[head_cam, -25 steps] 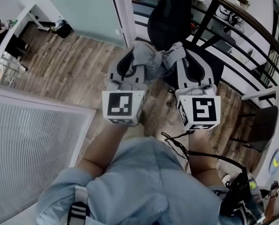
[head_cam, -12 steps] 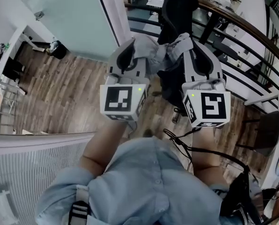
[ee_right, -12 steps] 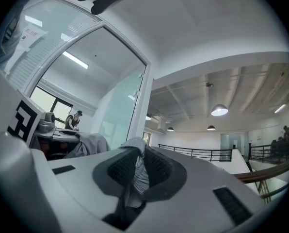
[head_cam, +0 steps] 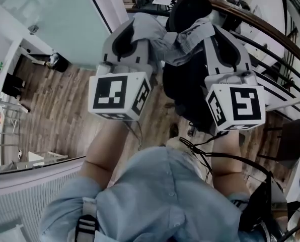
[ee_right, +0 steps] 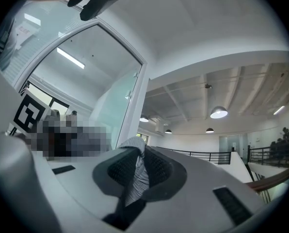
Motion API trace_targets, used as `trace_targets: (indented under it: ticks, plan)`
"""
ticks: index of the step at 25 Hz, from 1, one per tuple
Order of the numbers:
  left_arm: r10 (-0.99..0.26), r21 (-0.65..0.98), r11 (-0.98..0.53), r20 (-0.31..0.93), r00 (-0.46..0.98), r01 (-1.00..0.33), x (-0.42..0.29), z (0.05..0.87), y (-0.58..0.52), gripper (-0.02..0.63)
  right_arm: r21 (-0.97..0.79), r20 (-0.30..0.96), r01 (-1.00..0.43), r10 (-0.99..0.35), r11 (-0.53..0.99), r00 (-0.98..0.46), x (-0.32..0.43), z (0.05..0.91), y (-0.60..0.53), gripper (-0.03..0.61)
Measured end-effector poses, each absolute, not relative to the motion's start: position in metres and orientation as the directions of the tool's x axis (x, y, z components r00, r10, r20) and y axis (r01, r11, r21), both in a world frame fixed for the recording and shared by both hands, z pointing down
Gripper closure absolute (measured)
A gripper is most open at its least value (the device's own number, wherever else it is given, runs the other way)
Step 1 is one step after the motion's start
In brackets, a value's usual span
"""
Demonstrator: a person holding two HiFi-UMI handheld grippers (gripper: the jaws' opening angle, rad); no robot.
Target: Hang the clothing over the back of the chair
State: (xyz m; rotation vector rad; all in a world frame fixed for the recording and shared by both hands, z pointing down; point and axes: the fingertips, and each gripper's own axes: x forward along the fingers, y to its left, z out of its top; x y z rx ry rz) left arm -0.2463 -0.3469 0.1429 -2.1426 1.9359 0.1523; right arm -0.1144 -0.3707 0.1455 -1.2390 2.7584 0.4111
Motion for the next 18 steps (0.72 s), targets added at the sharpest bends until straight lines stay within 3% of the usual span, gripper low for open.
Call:
trace_targets:
  ticks: [10,18]
  plan:
    - [-0.946,-0.160,-0.030,-0.314,0.080,-0.987,-0.265,0.071,-0.449,0.583,0.207,-0.280,-0.749,-0.696,0.629,-0.661,-0.109,0.078,-0.475,0.532]
    - [-0.936,-0.182,-0.113,-0.310,0.166,-0.977,-0.276,0.047,-0.529,0.583,0.191,-0.316,-0.809,-0.745,0.556,-0.587,-0.107,0.058,-0.542,0.532]
